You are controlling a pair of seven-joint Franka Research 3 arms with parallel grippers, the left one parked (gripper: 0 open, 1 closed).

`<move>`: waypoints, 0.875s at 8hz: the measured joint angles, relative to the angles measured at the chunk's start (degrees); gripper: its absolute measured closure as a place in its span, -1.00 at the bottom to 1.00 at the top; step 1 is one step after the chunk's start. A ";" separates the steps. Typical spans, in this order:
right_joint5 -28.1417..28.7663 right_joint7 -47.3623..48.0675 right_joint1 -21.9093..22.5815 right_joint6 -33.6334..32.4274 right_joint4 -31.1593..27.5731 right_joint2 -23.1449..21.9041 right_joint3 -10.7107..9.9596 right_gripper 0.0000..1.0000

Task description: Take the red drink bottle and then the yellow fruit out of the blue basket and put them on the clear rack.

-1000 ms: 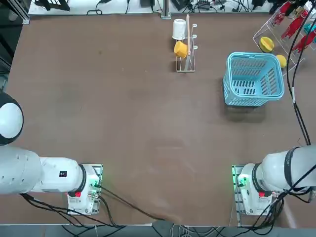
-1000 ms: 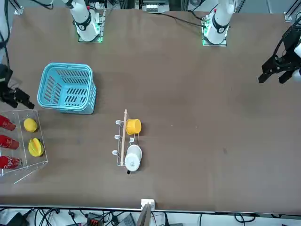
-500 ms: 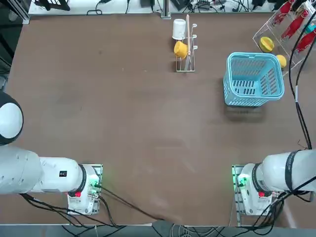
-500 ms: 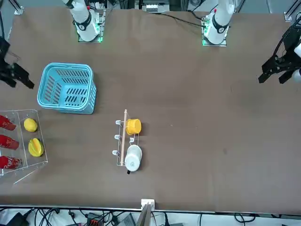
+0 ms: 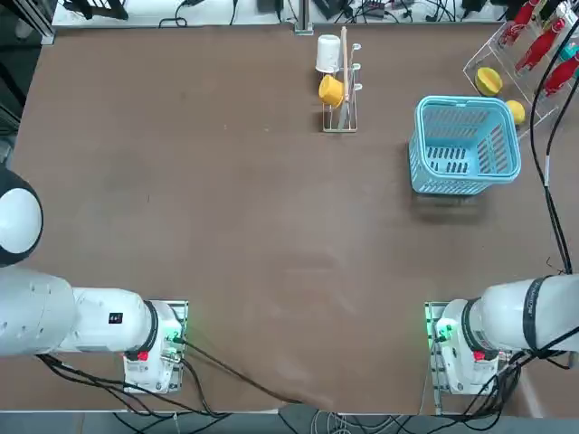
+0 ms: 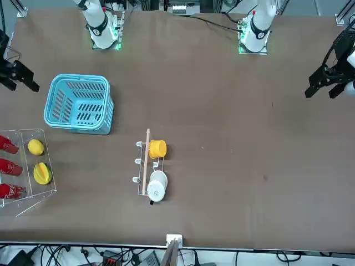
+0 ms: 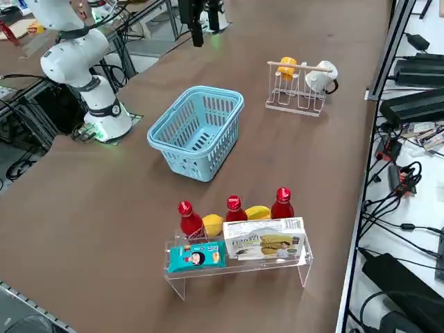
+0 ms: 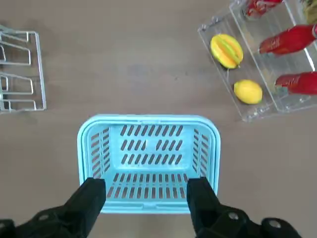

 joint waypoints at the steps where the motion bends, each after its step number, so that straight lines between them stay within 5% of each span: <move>1: 0.00 0.00 0.84 -0.77 -0.01 -0.21 -0.99 -1.00; 7: 0.78 -2.29 1.01 -0.23 -2.92 -2.85 -1.98 -1.00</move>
